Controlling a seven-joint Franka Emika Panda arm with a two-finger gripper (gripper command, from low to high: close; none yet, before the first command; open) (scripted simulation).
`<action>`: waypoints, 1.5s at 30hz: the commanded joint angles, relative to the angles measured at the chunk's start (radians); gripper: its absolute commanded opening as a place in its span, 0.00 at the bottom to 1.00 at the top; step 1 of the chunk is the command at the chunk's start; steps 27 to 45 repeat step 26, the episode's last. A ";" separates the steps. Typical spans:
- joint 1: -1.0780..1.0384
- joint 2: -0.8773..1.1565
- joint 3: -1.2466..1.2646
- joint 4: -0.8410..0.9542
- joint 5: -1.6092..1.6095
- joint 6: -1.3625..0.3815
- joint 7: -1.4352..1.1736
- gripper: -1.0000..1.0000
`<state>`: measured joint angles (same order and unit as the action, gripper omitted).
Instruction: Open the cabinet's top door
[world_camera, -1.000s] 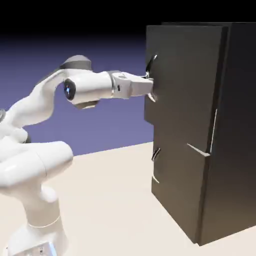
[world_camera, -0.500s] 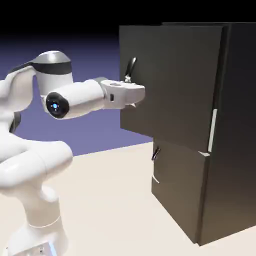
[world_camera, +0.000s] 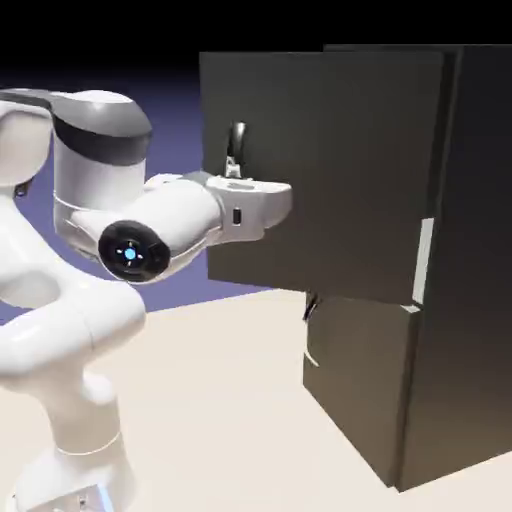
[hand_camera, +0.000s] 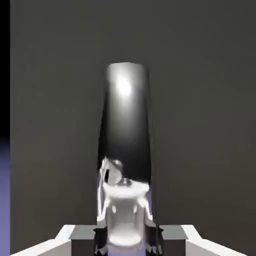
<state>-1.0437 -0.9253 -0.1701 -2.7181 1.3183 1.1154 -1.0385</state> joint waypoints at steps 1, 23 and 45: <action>0.009 0.036 -0.018 0.024 -0.024 -0.022 -0.018 0.00; 0.218 0.819 -0.262 0.736 -0.408 -0.601 -0.427 0.00; 0.220 0.855 -0.264 0.777 -0.422 -0.630 -0.450 1.00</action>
